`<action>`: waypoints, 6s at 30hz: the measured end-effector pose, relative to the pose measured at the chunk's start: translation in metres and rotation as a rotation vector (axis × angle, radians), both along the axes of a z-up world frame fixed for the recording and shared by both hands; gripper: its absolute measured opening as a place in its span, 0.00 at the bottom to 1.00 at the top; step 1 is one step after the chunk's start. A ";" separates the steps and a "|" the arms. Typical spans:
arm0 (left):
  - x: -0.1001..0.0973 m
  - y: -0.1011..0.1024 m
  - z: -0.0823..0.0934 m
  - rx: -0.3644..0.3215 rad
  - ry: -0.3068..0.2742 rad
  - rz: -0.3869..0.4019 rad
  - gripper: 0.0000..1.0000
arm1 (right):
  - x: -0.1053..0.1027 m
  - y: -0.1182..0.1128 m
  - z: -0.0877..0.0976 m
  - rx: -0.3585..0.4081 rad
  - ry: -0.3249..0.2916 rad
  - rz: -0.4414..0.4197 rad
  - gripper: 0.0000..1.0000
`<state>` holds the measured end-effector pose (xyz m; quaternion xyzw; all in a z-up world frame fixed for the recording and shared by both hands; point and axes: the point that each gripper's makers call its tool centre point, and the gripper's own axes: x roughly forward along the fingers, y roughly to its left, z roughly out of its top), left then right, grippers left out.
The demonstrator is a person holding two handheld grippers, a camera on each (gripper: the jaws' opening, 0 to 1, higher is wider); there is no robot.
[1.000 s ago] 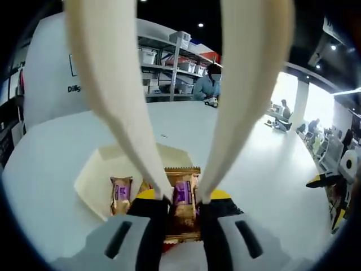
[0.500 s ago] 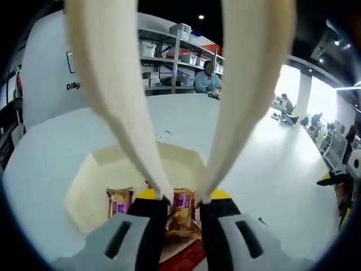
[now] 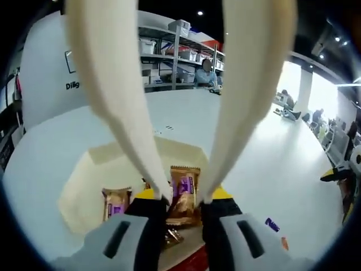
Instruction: Place the target food into the container with the food tongs after gripping and lifting it, then release it inside without dropping or visibly crushing the food.
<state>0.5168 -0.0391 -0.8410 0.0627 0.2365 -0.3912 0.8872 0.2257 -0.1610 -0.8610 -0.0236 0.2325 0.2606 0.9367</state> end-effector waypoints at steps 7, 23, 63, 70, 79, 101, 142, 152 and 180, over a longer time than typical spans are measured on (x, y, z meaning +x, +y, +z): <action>-0.010 0.000 0.017 -0.018 -0.032 -0.011 0.23 | 0.001 -0.001 0.003 0.001 -0.005 -0.004 0.99; -0.075 0.006 0.025 -0.015 -0.063 -0.092 0.25 | -0.017 0.018 0.019 -0.001 -0.040 0.027 0.99; -0.175 -0.008 -0.014 -0.074 0.068 -0.204 0.28 | -0.039 0.028 0.041 -0.022 -0.092 0.048 0.99; -0.171 -0.008 -0.007 -0.046 -0.001 -0.208 0.28 | -0.041 0.031 0.043 -0.021 -0.098 0.054 0.99; -0.150 -0.011 -0.009 -0.024 -0.023 -0.208 0.29 | -0.043 0.025 0.040 -0.022 -0.087 0.045 0.99; -0.142 -0.023 -0.027 0.018 -0.042 -0.254 0.30 | -0.042 0.018 0.035 -0.037 -0.071 0.031 0.99; -0.114 -0.013 0.013 -0.025 -0.030 -0.183 0.19 | -0.036 0.019 0.031 -0.031 -0.065 0.044 0.99; -0.084 -0.008 0.027 -0.012 -0.057 -0.153 0.19 | -0.033 0.011 0.028 -0.026 -0.056 0.033 0.99; -0.004 0.005 -0.002 0.022 -0.019 -0.028 0.21 | -0.013 -0.010 0.019 -0.046 -0.023 -0.017 0.99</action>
